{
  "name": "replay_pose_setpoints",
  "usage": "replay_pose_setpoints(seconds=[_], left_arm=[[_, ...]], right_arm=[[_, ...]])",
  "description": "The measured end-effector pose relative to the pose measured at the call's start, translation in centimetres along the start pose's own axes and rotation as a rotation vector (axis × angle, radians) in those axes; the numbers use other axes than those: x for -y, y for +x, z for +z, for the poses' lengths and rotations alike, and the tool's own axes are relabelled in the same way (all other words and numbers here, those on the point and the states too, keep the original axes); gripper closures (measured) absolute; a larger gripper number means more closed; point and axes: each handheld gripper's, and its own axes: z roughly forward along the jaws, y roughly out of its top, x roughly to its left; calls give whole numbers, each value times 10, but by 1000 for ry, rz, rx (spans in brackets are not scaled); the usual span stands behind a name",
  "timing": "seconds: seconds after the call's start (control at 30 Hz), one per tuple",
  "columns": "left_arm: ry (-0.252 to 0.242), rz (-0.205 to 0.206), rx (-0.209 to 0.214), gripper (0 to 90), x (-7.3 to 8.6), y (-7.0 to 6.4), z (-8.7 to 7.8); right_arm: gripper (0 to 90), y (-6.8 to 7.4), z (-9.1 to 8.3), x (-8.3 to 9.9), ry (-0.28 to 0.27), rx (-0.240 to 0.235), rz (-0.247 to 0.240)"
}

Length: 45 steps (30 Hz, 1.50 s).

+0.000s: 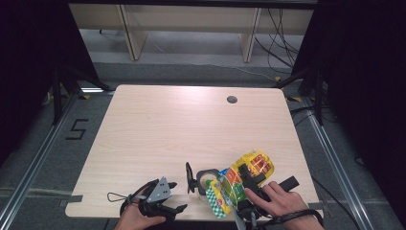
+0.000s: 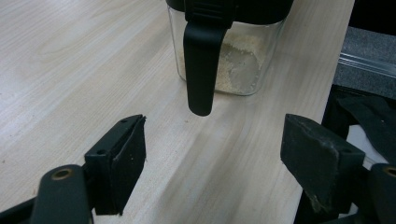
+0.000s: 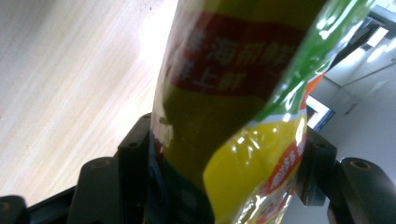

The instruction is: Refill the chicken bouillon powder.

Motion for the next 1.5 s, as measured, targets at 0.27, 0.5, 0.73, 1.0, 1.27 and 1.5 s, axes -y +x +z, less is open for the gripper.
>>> replay_pose_setpoints(seconds=[0.27,0.5,0.73,1.0,1.27,1.5], left_arm=[[20,1,3,221,-1,0,-2],[15,-1,1,221,-1,0,-1],[19,5,2,221,-1,1,-1],[-1,-7,-4,221,0,0,0],[7,-4,0,221,-1,0,-1],[8,-2,2,221,-1,0,0]], right_arm=[[375,-5,0,2,-13,11,-57],[375,-2,-4,3,29,-7,-19],[375,-2,-5,5,28,17,-16],[376,0,-1,6,19,-20,2],[379,0,-2,3,13,-2,4],[382,-3,-3,5,0,13,-15]])
